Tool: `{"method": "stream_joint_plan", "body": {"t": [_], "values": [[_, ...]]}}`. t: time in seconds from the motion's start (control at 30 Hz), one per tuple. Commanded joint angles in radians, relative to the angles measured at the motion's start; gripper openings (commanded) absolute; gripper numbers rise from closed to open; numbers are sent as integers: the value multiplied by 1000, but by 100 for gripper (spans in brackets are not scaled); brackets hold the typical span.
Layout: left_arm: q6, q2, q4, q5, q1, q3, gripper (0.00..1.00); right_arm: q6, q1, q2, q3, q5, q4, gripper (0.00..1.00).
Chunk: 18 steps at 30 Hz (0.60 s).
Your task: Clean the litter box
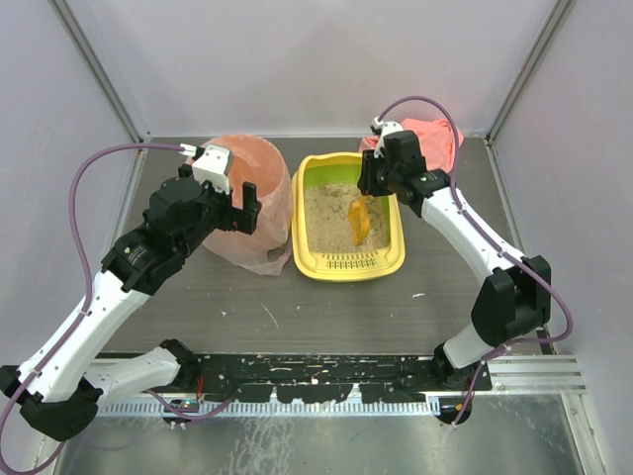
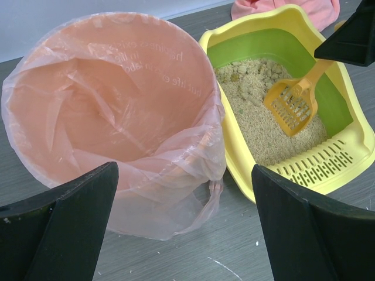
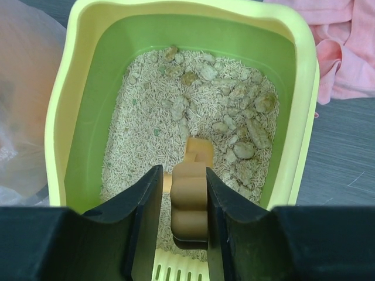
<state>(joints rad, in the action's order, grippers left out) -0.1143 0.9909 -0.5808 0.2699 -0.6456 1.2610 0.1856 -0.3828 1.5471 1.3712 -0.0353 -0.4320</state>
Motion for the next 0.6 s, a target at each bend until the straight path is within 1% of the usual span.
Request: {"method": "stream_joint_plan", "body": {"t": [0.0,0.17,0.27,0.37,0.43,0.57], "values": [[4,-8,42,-12,4,8,98,-15,1,0,49,-3,10,37],[4,-11,41,-13,5,9,98,-14,0,0,49,-2,9,36],[5,-11,42,-12,6,9,98,-16,1,-5,52,2,2,33],[4,-12,41,-14,7,8,98,-20,1,-12,55,6,-7,25],[4,-11,42,-14,7,8,98,-21,0,-17,59,7,-6,17],[4,-12,41,-11,7,7,98,-27,0,-18,109,7,-8,3]]}}
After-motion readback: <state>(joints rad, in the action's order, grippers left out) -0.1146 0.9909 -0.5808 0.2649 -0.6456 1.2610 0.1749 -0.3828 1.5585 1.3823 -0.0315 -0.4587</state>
